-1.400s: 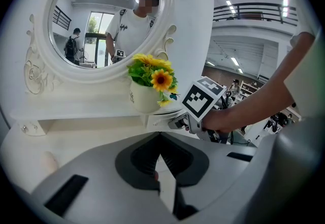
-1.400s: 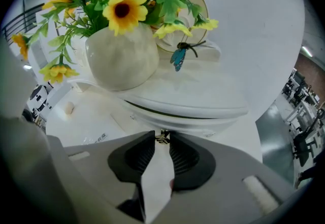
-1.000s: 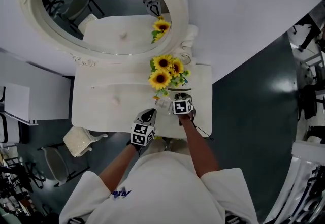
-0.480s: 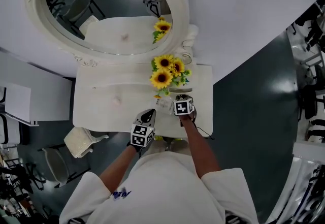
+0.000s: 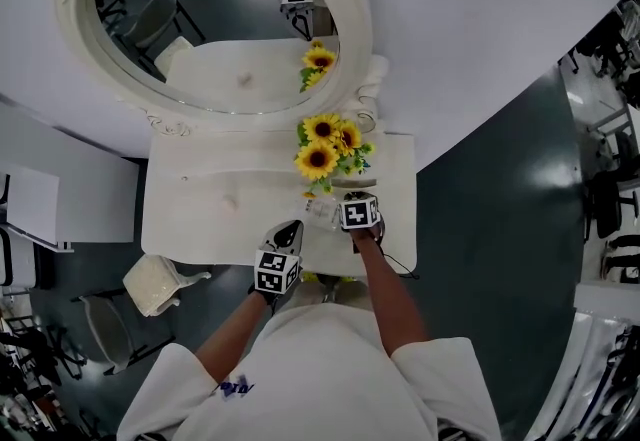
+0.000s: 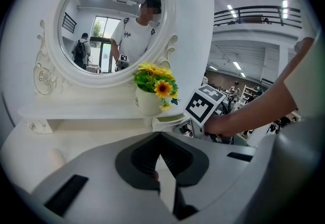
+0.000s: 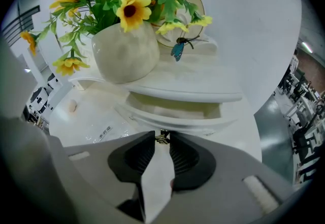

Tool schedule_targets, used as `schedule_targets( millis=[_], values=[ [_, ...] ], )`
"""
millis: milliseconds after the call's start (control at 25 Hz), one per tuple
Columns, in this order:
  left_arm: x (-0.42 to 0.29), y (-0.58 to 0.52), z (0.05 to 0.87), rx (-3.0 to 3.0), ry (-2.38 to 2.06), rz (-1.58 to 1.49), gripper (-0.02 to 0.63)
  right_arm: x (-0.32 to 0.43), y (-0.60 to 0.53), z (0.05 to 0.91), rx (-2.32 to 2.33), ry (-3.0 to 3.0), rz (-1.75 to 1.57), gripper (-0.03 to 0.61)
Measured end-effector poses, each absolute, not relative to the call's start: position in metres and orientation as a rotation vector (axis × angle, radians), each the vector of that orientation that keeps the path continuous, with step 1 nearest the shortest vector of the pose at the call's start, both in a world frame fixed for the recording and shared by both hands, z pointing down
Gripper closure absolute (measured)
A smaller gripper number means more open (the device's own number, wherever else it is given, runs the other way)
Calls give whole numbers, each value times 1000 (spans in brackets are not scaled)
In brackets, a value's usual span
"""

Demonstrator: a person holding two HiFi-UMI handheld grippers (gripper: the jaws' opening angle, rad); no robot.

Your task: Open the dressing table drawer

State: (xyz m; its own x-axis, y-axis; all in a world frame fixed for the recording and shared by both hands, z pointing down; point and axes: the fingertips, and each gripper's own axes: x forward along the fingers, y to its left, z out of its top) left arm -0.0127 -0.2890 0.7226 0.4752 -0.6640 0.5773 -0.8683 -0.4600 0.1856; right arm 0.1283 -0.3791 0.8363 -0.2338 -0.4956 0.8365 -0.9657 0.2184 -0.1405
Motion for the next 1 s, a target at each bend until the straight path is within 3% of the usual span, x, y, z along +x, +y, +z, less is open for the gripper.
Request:
schedule_targets(
  millis=[1000],
  values=[
    [-10, -296, 720, 2274, -1238, 604, 604, 128, -374, 836, 1343, -1834, 945, 477]
  ],
)
